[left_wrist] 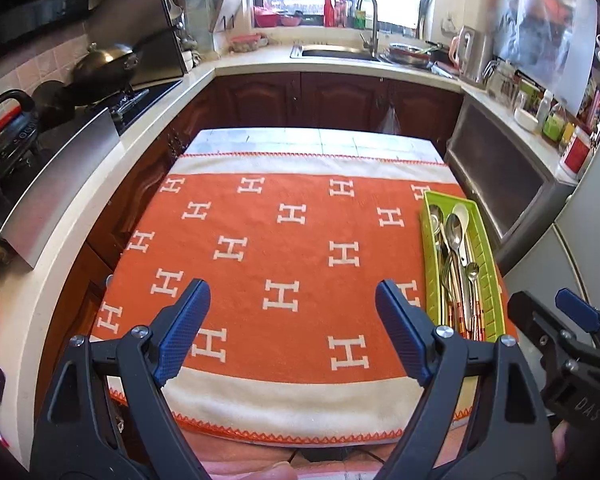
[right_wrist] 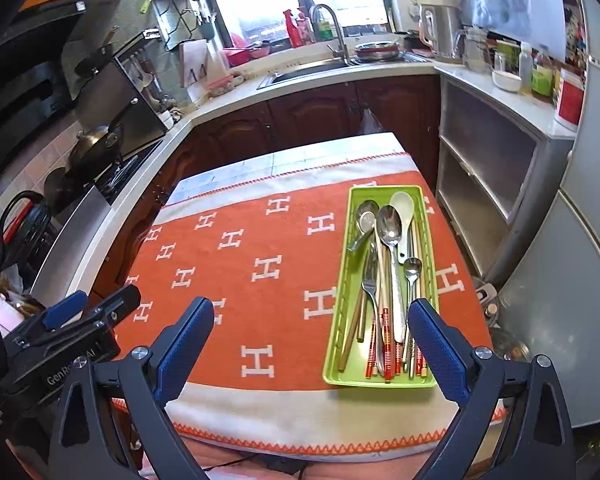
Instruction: Organize utensils
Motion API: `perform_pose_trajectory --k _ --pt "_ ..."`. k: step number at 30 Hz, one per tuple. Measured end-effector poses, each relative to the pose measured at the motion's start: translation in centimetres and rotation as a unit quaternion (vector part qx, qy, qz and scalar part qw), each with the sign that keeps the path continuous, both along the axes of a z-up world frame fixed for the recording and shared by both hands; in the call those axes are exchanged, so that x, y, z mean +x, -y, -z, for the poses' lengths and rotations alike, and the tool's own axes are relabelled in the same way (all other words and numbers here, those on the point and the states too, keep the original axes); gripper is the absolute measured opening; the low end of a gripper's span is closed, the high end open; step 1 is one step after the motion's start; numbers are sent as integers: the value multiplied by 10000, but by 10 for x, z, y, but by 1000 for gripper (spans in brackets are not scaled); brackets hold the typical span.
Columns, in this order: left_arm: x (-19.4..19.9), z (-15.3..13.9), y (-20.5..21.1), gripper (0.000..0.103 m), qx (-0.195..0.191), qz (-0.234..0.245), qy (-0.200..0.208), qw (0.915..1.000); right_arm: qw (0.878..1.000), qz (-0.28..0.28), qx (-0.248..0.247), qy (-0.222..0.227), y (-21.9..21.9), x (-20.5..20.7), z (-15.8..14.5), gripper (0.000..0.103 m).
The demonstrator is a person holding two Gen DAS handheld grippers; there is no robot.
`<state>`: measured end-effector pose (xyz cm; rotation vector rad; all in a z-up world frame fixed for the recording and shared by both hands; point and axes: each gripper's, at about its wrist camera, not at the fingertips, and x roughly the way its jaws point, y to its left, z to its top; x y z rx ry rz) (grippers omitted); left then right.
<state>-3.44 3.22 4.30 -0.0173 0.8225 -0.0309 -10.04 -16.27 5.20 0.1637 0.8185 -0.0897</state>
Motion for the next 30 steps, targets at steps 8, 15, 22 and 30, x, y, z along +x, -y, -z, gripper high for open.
perform_pose_trajectory --k 8,15,22,30 --pt "-3 0 -2 83 -2 74 9 10000 9998 -129 -81 94 -15 -5 -6 99" --pt "-3 3 -2 83 -8 114 -12 9999 9998 -147 -92 88 -18 -5 -6 99" --pt "-4 4 -1 83 18 133 -5 9999 9996 -258 -103 53 -22 1 0 99" --pt "-5 5 -2 83 23 132 -8 9999 9994 -319 -100 38 -24 3 3 99"
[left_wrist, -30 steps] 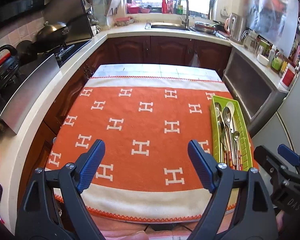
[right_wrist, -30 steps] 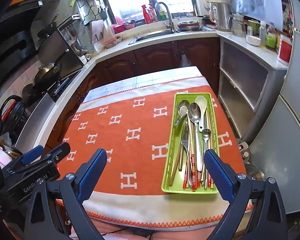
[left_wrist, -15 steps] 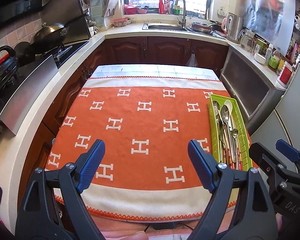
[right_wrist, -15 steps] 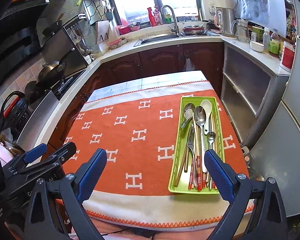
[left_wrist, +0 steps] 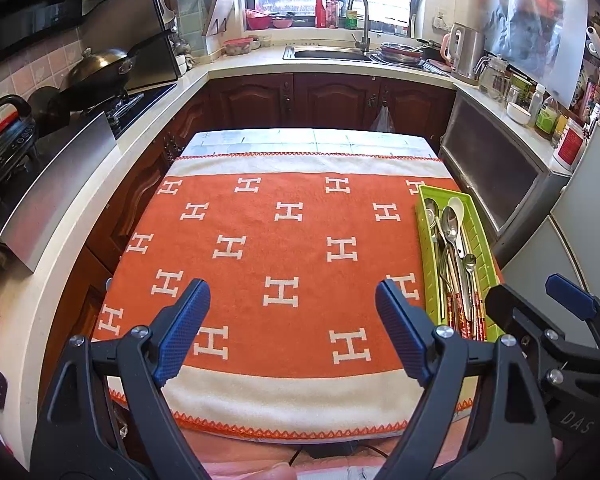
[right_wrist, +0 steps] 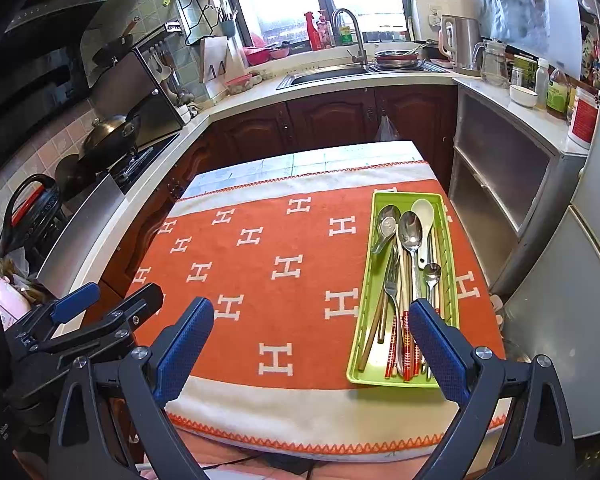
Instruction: Organize utensils
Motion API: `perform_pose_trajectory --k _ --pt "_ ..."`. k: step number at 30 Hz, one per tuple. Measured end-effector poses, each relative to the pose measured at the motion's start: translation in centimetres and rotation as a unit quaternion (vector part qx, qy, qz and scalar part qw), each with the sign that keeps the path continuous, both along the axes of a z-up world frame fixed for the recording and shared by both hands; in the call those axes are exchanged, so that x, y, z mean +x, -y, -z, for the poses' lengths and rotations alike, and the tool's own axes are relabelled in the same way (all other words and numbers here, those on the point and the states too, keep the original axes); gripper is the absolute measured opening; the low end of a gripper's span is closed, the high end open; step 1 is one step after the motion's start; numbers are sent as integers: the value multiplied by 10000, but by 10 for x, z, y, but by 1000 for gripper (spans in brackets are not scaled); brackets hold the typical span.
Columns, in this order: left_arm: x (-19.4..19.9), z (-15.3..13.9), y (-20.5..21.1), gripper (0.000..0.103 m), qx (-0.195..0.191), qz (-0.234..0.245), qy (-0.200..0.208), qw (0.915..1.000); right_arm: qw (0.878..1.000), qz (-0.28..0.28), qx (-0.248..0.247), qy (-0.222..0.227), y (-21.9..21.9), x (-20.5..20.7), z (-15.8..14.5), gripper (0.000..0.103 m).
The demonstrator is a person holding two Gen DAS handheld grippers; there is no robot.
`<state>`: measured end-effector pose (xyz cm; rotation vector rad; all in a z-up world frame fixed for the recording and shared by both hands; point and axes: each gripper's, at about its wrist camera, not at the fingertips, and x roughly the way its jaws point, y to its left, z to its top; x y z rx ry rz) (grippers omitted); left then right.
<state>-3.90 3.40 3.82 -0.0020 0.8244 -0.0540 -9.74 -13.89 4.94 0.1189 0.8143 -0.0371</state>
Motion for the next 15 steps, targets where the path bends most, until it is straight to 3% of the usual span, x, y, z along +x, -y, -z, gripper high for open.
perform_pose_trajectory --k 15 --pt "-2 2 -2 83 4 31 -31 10000 10000 -18 -2 23 -2 -1 -1 99"
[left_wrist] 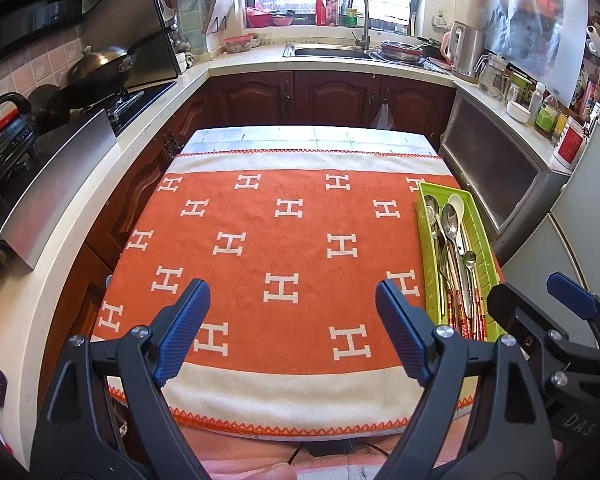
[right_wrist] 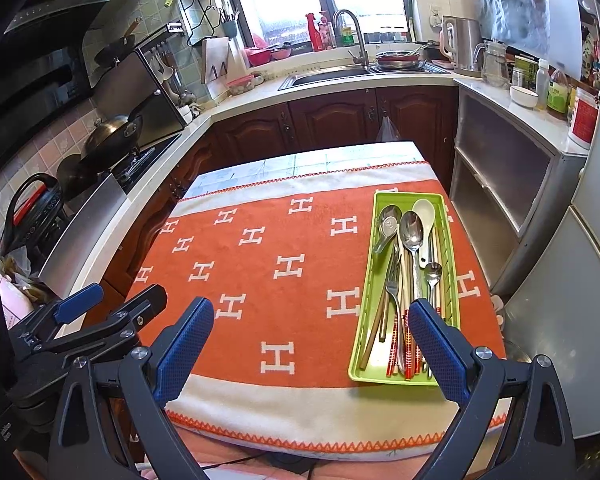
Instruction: Organize utensils
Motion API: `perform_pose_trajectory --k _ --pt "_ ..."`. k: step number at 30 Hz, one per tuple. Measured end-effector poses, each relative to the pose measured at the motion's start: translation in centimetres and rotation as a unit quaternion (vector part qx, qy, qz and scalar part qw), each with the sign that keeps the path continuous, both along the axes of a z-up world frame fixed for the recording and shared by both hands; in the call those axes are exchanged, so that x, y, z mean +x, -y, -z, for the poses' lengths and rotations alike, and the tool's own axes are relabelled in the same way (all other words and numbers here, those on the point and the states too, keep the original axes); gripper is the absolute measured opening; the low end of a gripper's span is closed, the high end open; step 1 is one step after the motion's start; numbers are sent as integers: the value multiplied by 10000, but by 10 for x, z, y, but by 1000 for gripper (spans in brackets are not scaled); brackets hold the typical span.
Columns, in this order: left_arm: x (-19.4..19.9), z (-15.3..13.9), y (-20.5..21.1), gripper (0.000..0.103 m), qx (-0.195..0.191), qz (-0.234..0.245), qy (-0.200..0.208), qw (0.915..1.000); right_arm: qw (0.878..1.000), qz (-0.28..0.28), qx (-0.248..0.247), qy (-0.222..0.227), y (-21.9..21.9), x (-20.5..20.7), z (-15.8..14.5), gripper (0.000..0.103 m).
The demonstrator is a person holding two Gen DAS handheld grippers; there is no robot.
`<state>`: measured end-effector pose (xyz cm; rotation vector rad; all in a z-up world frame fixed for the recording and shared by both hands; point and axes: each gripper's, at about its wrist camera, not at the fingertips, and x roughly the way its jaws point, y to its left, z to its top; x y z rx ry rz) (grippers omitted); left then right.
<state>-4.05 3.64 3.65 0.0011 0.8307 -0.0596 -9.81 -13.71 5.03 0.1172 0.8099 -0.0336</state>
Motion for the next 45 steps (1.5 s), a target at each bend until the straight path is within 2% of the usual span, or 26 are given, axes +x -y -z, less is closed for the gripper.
perform_pose_trajectory --k 45 --pt "-4 13 -6 83 -58 32 -109 9999 10000 11 -4 -39 -8 -3 2 99"
